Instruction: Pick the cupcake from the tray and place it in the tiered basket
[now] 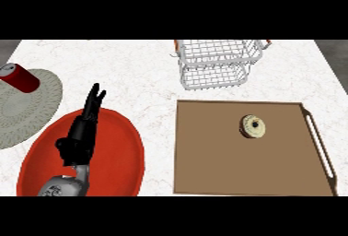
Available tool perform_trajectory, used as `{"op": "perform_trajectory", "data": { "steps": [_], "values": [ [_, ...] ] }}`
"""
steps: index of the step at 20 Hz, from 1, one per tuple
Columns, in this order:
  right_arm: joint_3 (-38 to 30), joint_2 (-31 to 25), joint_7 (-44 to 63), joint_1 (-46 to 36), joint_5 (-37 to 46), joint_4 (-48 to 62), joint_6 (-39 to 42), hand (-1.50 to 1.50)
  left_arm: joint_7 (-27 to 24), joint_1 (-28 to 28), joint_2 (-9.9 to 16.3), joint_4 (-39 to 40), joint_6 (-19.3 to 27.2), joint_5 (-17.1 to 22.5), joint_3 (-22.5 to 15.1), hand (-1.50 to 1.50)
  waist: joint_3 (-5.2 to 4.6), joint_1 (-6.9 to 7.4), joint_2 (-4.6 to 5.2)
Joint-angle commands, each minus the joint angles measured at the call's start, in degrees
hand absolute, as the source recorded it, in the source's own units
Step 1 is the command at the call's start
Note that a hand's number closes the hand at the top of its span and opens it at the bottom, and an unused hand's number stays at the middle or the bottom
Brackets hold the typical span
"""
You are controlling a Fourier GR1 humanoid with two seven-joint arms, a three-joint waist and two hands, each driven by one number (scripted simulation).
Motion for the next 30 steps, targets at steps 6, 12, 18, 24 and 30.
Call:
{"op": "perform_trajectory", "data": {
  "steps": [6,12,18,24,30],
  "values": [
    [-3.9,-21.6,0.3,6.5,22.9,-12.7,8.5,-1.50,1.7,-1.0,-0.5,0.1,1.1,-1.0,-0.2,0.00,-0.34,-1.03,-0.46],
    [-1.0,-28.6,8.5,4.8,35.8,-25.7,4.1,-1.50,2.5,-3.0,-0.1,0.4,-0.2,-0.7,-0.2,0.00,-0.32,0.57,-0.12],
    [8.7,-29.4,29.9,1.2,36.4,-39.9,-1.9,-1.50,1.0,-1.1,-1.5,-0.3,-0.3,-1.0,-1.5,0.00,-0.35,1.79,-0.12],
    [17.6,-27.2,40.6,-9.5,36.9,-38.5,-1.6,-1.50,5.6,-4.5,-1.9,-0.9,-0.5,-2.9,-0.9,0.00,-0.19,1.91,0.04],
    [23.8,-24.2,47.7,-13.5,39.0,-38.8,1.2,-1.50,-1.3,-3.2,-2.0,3.6,-2.9,-1.2,2.0,0.00,-0.20,1.57,0.09]
  ]
}}
